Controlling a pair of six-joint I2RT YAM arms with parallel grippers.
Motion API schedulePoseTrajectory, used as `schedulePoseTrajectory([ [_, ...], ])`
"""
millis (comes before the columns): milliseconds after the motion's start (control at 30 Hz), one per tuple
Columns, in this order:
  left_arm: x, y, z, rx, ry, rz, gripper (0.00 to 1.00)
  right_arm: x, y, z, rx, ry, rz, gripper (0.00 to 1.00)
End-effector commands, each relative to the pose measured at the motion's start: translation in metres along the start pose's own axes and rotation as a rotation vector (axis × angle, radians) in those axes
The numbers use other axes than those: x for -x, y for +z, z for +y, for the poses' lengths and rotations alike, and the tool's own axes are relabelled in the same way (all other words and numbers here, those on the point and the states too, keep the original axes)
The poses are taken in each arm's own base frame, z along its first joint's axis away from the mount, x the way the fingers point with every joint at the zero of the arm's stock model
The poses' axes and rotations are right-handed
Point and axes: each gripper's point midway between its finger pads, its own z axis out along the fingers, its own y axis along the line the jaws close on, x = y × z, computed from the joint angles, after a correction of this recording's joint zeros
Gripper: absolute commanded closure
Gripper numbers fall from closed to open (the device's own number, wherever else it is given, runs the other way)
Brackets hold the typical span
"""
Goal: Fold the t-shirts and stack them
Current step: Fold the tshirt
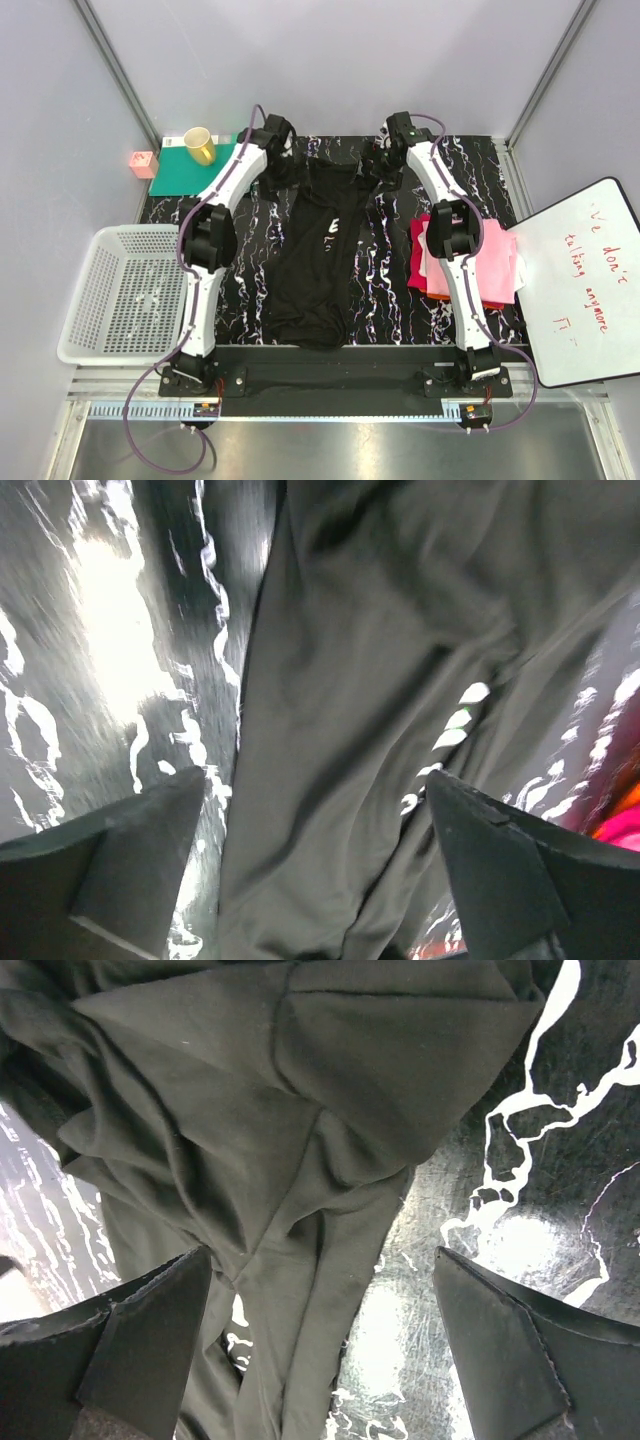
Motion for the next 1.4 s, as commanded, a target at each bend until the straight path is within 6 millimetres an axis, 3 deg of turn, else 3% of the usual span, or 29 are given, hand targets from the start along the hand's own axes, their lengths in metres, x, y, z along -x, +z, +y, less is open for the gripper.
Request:
schedulePoseTrajectory([
  [0,0.064,-0.035,-0.014,-0.146,-0.035,-0.201,0.01,0.006,-0.018,0.006,-0.010,-0.001,-0.036,0.00],
  [200,0.101,-0.007,-0.024,-0.310,-0.079,-0.242,0.01,0.007,-0.005,-0.005,-0.034,0.020,-0.037,0.03],
  [233,0.100,0.008,-0.021,-0.317,-0.101,-0.213,0.01,0.008,-0.005,-0.007,-0.036,0.024,-0.039,0.04],
  [433,0.100,0.042,-0.022,-0.398,-0.188,-0.150,0.01,0.012,0.006,-0.011,-0.038,0.039,-0.052,0.06],
  [567,0.096,0.053,-0.021,-0.416,-0.211,-0.120,0.01,0.010,0.020,-0.015,-0.034,0.053,-0.043,0.10],
  [600,0.094,0.054,-0.020,-0.418,-0.214,-0.112,0.01,0.010,0.023,-0.015,-0.029,0.054,-0.043,0.16],
  [633,0.095,0.049,-0.021,-0.426,-0.211,-0.116,0.01,0.012,0.025,-0.015,-0.023,0.053,-0.048,0.29],
  [700,0.095,0.045,-0.021,-0.431,-0.210,-0.123,0.01,0.012,0.032,-0.016,-0.014,0.057,-0.048,0.38],
  [867,0.102,0.004,-0.031,-0.494,-0.193,-0.160,0.01,0.025,0.043,-0.015,0.004,0.038,-0.091,0.70],
  [1133,0.094,-0.058,-0.048,-0.571,-0.171,-0.198,0.01,0.063,0.048,-0.005,0.048,-0.027,-0.240,0.75],
  [1267,0.078,-0.066,-0.049,-0.586,-0.176,-0.168,0.01,0.075,0.055,-0.001,0.084,-0.027,-0.287,0.69],
  [1367,0.069,-0.072,-0.047,-0.585,-0.161,-0.161,0.01,0.080,0.047,0.009,0.126,-0.036,-0.296,0.56],
])
